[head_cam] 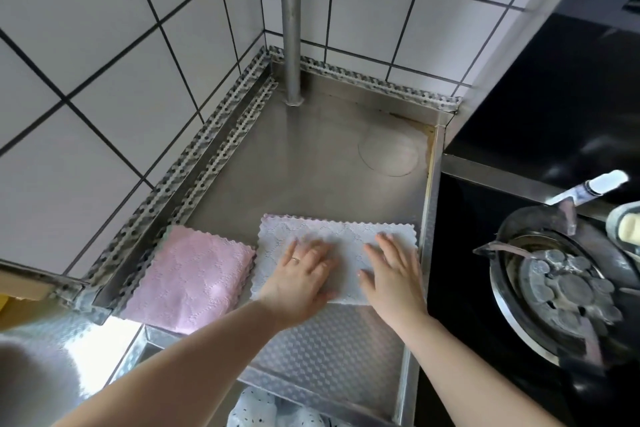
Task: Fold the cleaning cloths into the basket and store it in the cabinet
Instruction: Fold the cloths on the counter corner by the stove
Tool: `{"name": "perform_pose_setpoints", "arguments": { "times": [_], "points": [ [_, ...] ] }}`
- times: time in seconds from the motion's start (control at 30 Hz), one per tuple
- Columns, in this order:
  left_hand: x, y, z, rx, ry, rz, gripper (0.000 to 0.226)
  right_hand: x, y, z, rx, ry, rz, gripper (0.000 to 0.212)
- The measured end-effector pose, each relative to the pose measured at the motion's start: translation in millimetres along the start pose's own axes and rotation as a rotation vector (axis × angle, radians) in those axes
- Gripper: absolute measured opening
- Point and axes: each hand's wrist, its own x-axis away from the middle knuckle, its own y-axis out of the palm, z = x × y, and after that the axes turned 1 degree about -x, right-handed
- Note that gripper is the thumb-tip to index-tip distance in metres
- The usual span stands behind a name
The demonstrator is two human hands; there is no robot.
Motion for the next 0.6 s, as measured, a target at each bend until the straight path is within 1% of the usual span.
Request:
{"name": "perform_pose_setpoints", "arguments": {
  "times": [0.03,0.07,0.1,0.17,0.23,0.3,0.37,0.47,0.6],
  "points": [
    [2.1,-1.4,4.2,0.01,0.084,0.058,0.042,-6.4,-4.0,0.5,-0.007,-0.071,0.069,0.035],
    [3.6,-3.3,9.8,0.026,0.145,0.096,0.032,-13.3,-7.9,0.0,-0.011,-0.15,0.1,0.029],
    [4.9,-5.2,15.4,0.038,0.172,0.113,0.023,-20.8,-11.0,-1.7,-0.006,-0.217,0.089,0.03],
    [4.7,-5.0,26.1,0.03,0.14,0.091,0.012,-35.3,-18.9,-8.3,0.035,-0.336,0.035,0.04],
    [1.6,-5.8,33.2,-0.008,0.064,0.035,0.005,-46.8,-24.7,-14.6,0.056,-0.395,-0.083,0.045],
    [-1.7,-8.4,35.6,-0.023,-0.017,-0.021,0.007,-52.9,-32.3,-19.9,0.049,-0.41,-0.186,0.048],
    [-4.8,-10.2,37.4,-0.032,-0.051,-0.059,0.008,-57.0,-36.8,-19.9,0.095,-0.39,-0.24,0.044],
    [-5.8,-13.5,35.7,-0.057,-0.024,-0.08,0.007,-57.7,-41.8,-20.3,0.137,-0.389,-0.233,0.041],
    [5.0,-23.9,16.5,-0.099,0.067,-0.07,0.011,-51.7,-45.8,-14.5,0.201,-0.372,-0.259,0.046]
  ]
}}
